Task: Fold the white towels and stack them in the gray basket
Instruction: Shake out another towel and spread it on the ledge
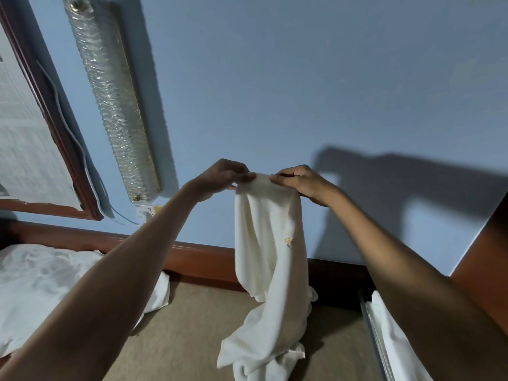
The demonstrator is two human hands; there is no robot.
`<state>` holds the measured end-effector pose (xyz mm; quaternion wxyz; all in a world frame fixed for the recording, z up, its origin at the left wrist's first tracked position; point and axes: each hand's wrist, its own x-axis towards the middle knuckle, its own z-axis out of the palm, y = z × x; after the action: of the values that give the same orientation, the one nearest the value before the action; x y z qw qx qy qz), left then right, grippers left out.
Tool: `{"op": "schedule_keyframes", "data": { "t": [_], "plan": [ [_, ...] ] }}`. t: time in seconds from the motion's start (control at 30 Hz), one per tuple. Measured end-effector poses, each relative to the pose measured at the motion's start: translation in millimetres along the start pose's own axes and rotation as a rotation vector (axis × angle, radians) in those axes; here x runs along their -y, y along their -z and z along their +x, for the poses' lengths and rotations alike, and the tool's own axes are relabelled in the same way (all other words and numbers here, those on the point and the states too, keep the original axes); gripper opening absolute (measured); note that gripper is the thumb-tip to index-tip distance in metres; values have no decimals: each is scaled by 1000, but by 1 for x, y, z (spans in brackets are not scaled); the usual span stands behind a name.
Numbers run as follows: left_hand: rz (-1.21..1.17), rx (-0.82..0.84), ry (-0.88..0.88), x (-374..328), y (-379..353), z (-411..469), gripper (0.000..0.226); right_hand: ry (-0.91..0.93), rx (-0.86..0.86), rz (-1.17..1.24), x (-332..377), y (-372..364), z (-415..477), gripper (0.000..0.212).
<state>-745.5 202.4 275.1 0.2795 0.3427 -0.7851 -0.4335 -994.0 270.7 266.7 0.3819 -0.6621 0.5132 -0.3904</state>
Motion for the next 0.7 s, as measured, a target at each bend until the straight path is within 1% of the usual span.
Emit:
{"op": "schedule_keyframes", "data": {
  "t": [0.17,0.27,0.4,0.5,0.57,0.6,0.63,0.67,0.7],
  "plan": [
    [51,-311,70,36,20,-15,26,-54,-52,-7,-19,0,1,27],
    [59,-488,110,61,38,-33,21,-78,-69,-14,-25,2,-1,34],
    [40,-592,227,93,62,-48,20,-113,-68,-21,-26,7,-1,29],
    [61,-584,265,100,70,-49,18,-111,-81,-34,-21,4,4,26],
    [111,-513,314,101,75,-47,20,-93,-91,-30,-13,1,9,29],
    [214,-459,346,101,76,-46,20,-81,-94,-25,-7,-2,11,29],
    [366,-410,362,99,77,-47,19,-64,-86,-21,-1,-5,14,28],
    [499,-378,344,99,78,-45,16,-46,-75,-21,5,-9,17,27],
    [534,-336,298,97,76,-44,10,-28,-64,-22,11,-14,20,26]
  ]
}}
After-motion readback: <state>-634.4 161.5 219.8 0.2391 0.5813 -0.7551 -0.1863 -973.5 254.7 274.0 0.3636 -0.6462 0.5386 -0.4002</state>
